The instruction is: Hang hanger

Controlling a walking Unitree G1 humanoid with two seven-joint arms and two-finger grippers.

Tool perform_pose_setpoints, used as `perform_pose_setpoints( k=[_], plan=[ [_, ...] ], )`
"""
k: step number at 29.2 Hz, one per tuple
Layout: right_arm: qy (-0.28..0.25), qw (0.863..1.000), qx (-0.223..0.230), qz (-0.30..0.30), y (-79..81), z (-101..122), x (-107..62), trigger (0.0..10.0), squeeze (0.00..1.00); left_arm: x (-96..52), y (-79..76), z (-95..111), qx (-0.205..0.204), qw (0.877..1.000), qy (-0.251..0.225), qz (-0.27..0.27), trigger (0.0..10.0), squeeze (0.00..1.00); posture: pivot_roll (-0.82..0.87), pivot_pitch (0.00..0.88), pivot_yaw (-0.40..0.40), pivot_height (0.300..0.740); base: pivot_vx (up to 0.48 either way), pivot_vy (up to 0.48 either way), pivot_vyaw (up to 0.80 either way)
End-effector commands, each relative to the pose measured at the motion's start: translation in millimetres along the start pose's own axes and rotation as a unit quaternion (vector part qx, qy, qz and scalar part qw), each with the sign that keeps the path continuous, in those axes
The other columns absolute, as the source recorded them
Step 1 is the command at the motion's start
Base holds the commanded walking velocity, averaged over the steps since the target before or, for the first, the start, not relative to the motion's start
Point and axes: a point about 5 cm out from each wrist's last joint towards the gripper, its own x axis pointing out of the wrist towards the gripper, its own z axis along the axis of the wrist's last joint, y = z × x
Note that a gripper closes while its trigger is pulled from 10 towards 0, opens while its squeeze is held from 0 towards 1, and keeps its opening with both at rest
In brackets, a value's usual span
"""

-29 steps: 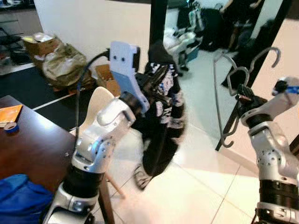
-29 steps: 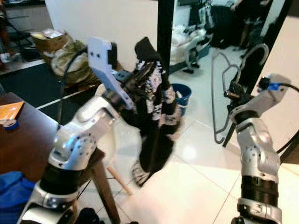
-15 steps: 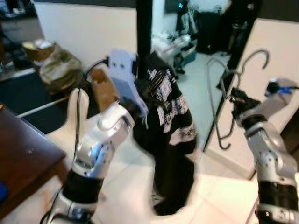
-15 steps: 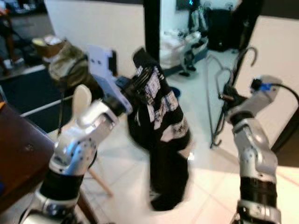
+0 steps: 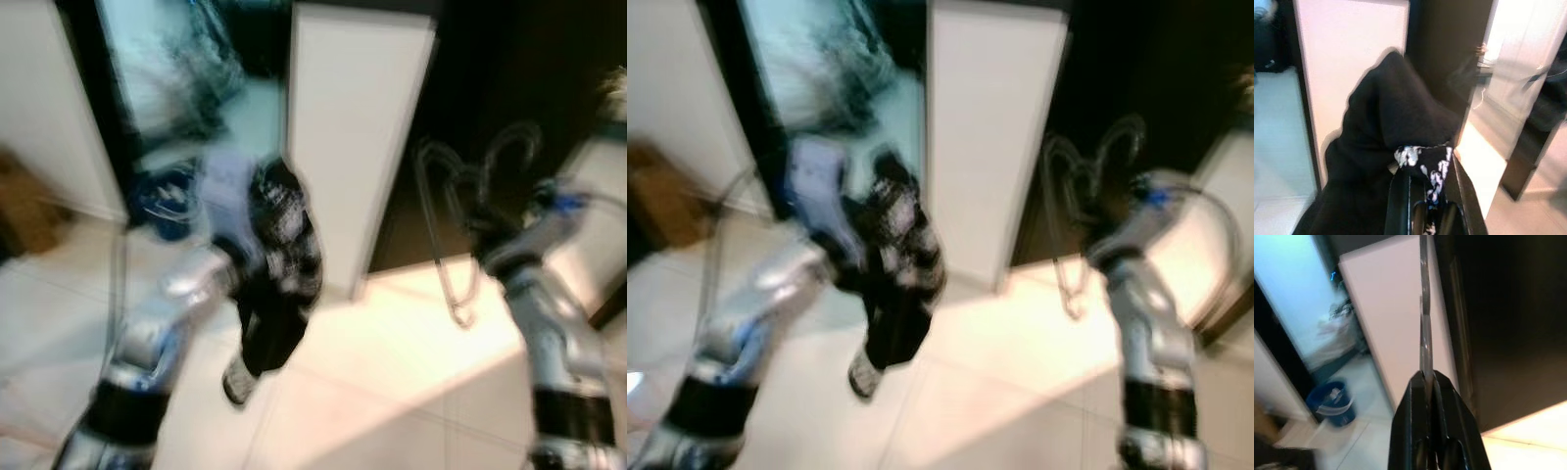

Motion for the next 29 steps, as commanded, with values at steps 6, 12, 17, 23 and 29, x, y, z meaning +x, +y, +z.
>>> perform_pose_setpoints(
  k=[6, 12, 17, 23, 29],
  plan=[
    [0.028, 0.999, 0.011, -0.012, -5.3, -17.6, -9.8, 10.0, 0.00, -10.9, 2.1, -13.8, 0.027, 1.000, 0.011, 0.008, 10.0, 0.00, 0.02, 0.000, -0.073, 0.740, 0.000, -0.080, -0.80],
    [0.046, 0.999, -0.008, 0.006, 1.5, -24.2, -13.3, 10.0, 0.00, -13.8, -7.5, -15.1, -0.021, 1.000, -0.006, 0.016, 10.0, 0.00, -0.01, 0.000, -0.070, 0.740, 0.000, -0.469, 0.00],
    [0.090, 0.995, -0.025, 0.025, 6.7, -44.2, -22.3, 10.0, 0.00, -15.4, 2.1, -26.0, -0.019, 0.998, 0.014, 0.061, 10.0, 0.00, -0.01, 0.000, -0.077, 0.740, 0.000, 0.000, 0.00],
    [0.122, 0.990, -0.051, 0.045, 10.9, -59.6, -29.2, 10.0, 0.00, -27.7, 24.3, -43.1, 0.021, 0.994, 0.048, 0.095, 10.0, 0.00, -0.01, 0.000, -0.081, 0.740, 0.000, 0.000, 0.00],
    [0.145, 0.985, -0.074, 0.057, 11.1, -70.9, -35.6, 10.0, 0.00, -37.0, 34.0, -54.3, 0.050, 0.991, 0.074, 0.101, 10.0, 0.00, -0.01, 0.000, -0.081, 0.740, 0.000, 0.000, 0.00]
  ],
)
